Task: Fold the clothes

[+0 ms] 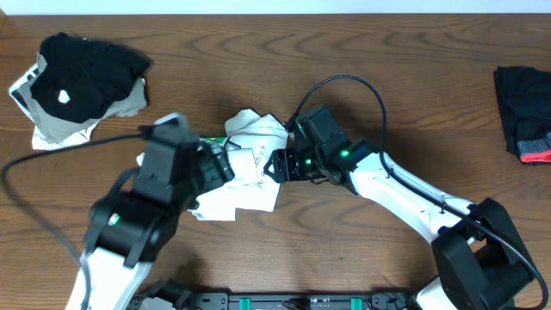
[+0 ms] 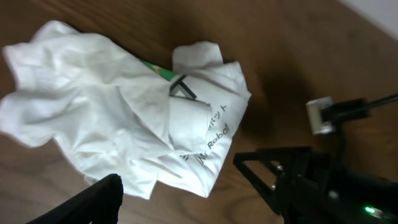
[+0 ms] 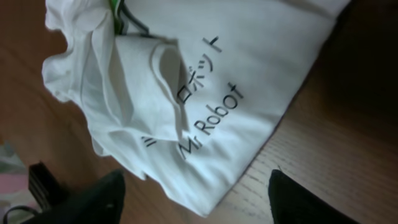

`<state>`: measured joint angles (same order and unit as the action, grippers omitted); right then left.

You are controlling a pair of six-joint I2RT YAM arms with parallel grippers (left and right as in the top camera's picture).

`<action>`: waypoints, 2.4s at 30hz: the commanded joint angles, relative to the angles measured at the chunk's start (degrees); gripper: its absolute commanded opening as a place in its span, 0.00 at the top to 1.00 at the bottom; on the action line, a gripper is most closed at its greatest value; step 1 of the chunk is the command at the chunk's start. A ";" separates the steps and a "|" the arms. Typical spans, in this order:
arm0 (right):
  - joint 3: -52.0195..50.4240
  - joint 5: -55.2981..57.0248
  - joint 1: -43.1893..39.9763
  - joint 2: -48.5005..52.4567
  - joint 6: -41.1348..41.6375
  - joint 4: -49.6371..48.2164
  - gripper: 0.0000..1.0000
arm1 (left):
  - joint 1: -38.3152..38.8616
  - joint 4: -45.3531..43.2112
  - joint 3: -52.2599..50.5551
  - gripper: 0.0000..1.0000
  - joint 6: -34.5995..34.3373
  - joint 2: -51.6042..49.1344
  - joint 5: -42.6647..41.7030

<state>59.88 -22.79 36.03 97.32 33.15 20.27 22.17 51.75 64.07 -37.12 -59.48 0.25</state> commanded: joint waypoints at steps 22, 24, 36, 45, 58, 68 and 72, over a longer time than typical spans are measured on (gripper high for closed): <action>-0.07 6.05 -16.20 -0.02 -0.61 9.18 0.16 | 5.51 -12.41 -1.22 0.17 3.43 -34.29 2.01; -0.09 7.63 -15.89 -0.02 -0.61 9.51 0.16 | 7.08 -12.02 -1.22 0.18 1.25 -35.32 5.33; -0.37 8.63 -15.50 0.00 -0.63 9.97 0.16 | 8.55 -13.92 -1.22 0.18 -1.11 -42.80 8.44; -0.37 9.51 -15.39 0.00 -0.63 10.43 0.16 | 8.55 -13.84 -1.16 0.36 -1.09 -43.04 9.51; -0.37 9.38 -15.26 0.00 -0.61 13.03 0.17 | 8.50 -9.44 1.22 0.93 -1.07 -39.56 11.50; -0.39 -1.20 -8.07 0.00 -0.35 13.18 0.18 | 8.37 -7.65 1.22 0.94 -1.07 -34.23 14.88; -0.39 -0.81 -3.37 0.00 2.25 11.89 0.18 | 8.33 -6.19 1.22 0.94 -1.07 -29.81 15.98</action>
<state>59.81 -21.71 29.91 97.32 33.63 32.56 30.81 44.69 63.66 -37.71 -92.92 13.65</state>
